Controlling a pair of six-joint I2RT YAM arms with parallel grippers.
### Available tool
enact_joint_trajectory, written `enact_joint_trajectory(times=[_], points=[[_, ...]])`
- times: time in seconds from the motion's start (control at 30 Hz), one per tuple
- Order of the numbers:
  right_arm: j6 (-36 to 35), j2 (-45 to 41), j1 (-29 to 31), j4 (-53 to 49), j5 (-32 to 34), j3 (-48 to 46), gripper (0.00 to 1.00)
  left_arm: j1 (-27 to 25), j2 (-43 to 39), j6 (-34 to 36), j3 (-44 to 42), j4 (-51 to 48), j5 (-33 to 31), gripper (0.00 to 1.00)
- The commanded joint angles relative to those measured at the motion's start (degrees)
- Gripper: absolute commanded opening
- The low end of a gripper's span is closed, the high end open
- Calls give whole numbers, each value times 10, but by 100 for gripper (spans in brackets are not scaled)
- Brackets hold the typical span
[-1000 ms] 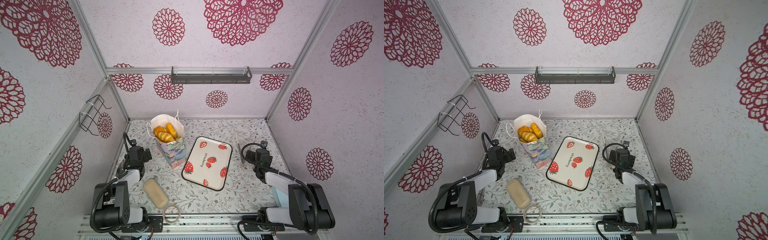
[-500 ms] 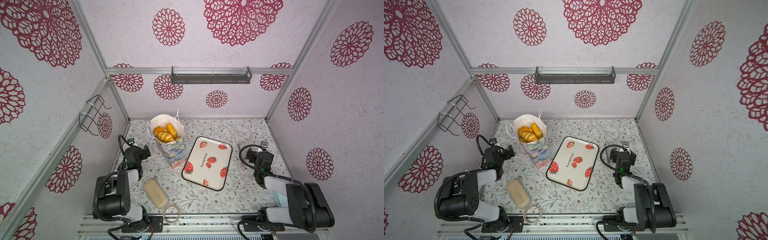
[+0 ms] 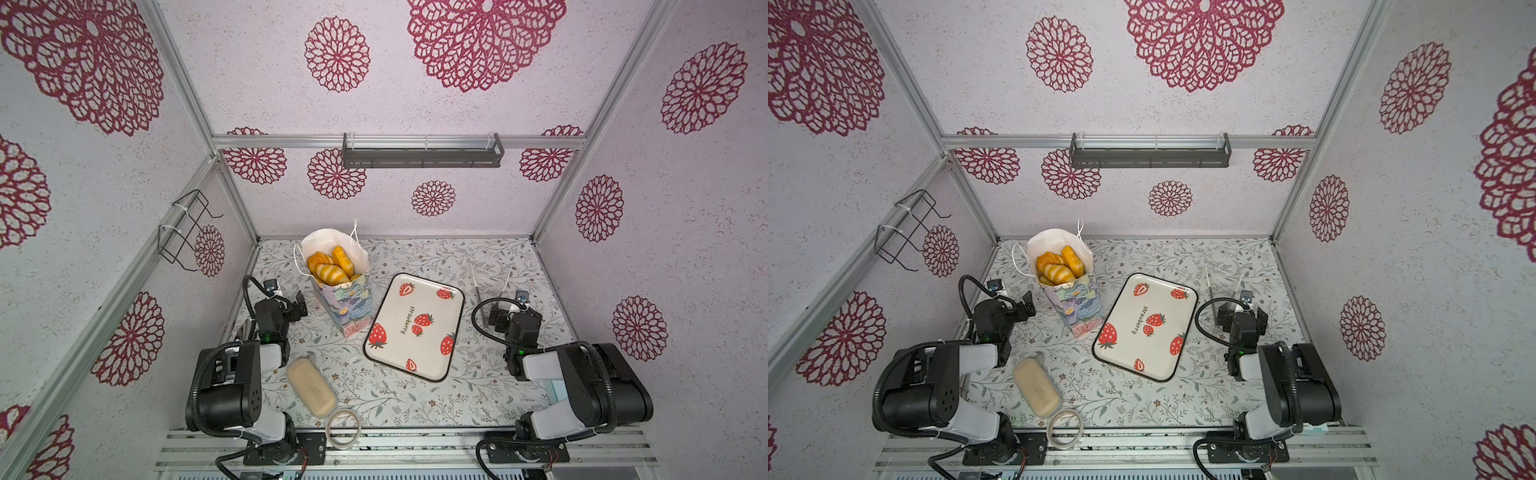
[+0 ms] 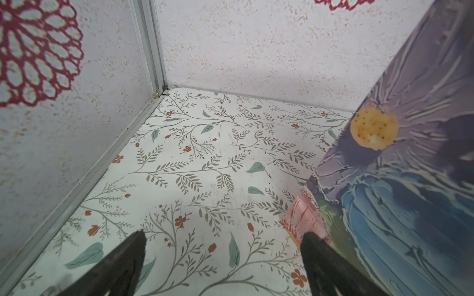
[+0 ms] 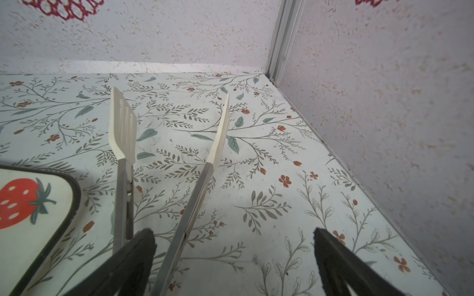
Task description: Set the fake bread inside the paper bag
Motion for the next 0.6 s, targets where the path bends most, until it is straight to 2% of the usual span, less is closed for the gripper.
enact_joint_trajectory(times=[0.0,0.57], points=[[3,-2,-12,24,-23,19,99,5,2,6,4,20,7,97],[6,-3,-19,21,-31,19,99,6,0,3,4,19,7,97]])
